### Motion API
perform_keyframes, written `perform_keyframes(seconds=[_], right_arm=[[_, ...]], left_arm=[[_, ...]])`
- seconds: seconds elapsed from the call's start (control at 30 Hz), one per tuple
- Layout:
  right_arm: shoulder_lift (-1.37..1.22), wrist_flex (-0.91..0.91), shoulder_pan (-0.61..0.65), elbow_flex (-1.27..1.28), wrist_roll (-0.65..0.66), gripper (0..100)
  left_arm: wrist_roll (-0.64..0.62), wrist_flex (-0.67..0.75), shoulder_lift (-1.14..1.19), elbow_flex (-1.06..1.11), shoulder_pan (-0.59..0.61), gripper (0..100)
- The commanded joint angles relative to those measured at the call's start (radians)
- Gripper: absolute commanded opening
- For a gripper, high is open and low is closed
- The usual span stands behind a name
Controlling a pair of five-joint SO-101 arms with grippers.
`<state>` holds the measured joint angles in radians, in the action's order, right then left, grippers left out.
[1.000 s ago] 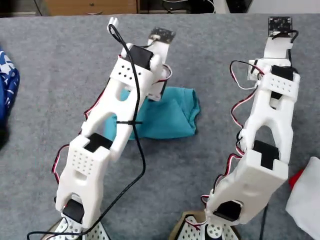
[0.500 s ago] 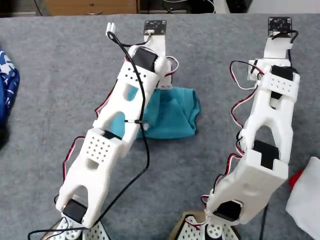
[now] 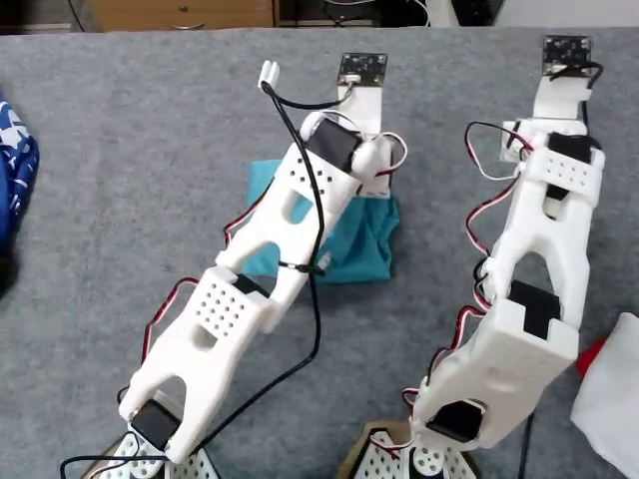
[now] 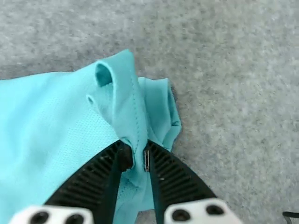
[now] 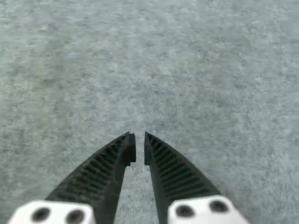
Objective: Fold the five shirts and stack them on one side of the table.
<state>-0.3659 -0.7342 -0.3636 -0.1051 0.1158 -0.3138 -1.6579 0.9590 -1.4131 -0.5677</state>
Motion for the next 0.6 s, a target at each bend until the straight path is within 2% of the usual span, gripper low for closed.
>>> perform_keyframes(seconds=[0.0, 0.27, 0.47, 0.57], right_arm=[[0.002, 0.023, -0.012, -0.056, -0.012, 5.8], [0.002, 0.023, -0.012, -0.056, -0.012, 5.8], [0.002, 0.02, -0.005, -0.054, 0.002, 5.8], [0.002, 0.017, -0.002, -0.053, 0.015, 5.8]], left_arm=[[-0.005, 0.038, -0.01, -0.04, -0.009, 2], [-0.006, 0.046, -0.008, 0.003, -0.02, 4], [-0.005, -0.014, -0.008, 0.089, -0.046, 29], [-0.005, -0.02, -0.016, 0.094, -0.02, 35]])
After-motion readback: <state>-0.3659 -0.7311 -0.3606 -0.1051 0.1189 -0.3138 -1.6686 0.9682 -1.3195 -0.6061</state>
